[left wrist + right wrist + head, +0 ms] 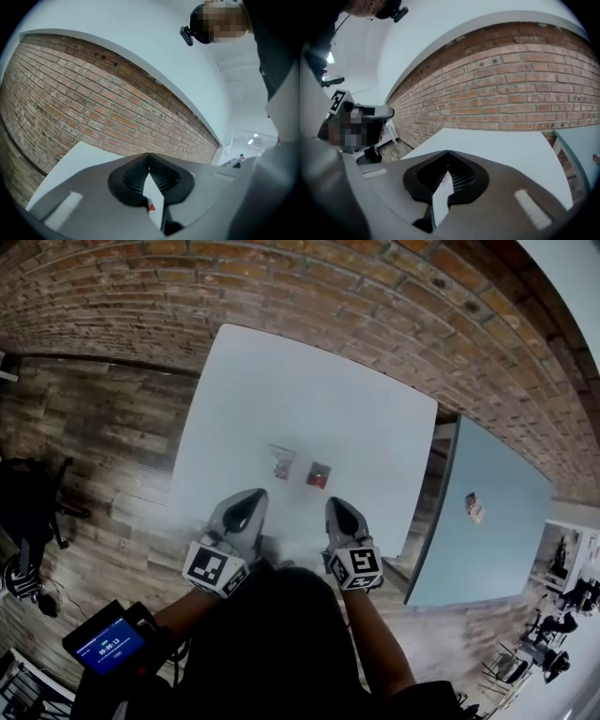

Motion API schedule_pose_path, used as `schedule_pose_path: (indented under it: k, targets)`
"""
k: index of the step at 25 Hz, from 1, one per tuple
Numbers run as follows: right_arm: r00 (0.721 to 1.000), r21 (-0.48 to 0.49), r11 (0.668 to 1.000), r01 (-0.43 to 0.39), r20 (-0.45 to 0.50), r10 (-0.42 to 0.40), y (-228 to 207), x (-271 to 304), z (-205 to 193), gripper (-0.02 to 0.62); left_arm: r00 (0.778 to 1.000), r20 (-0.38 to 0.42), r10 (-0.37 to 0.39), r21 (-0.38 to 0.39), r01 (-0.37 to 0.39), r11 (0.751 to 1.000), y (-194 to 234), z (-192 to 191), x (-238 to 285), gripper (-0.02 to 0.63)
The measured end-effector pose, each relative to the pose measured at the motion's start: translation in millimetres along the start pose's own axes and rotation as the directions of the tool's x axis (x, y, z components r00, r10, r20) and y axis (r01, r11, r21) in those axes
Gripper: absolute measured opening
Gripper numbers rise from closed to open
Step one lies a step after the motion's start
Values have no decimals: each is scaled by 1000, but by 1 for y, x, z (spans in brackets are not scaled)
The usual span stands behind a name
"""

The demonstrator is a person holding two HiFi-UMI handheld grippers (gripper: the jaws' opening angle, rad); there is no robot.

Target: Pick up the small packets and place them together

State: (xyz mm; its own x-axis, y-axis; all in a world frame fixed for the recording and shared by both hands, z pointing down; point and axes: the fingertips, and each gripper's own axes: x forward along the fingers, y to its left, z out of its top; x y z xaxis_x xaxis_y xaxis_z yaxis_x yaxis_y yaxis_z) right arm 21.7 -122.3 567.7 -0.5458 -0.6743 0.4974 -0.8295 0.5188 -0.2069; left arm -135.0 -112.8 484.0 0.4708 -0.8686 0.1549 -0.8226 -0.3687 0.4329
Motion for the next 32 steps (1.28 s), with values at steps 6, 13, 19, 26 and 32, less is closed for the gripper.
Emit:
schedule_pose_path:
  k: [6,13,19,26,32]
  targets:
    - [965,-45,999,-26,260,37,42,-91,46,2,996,87,13,81,-20,997,-51,7,-50,0]
    - [920,-147,987,-60,376,112,101,-211,24,2,993,108,46,99,-56,993,-153,-47,-148,0]
    - [915,-95,995,-43,397,77,130,-299,-12,2,989,144,34,145,-55,988,-238,-82,-213,0]
    - [893,-89,995,-38,444,73,165,-344,-12,0,991,132,1,173,-24,985,-253,-75,-243,0]
    - [898,-121,992,15,437,40,182,-336,-9,0,989,149,-16,195,-13,981,-241,-60,-261,0]
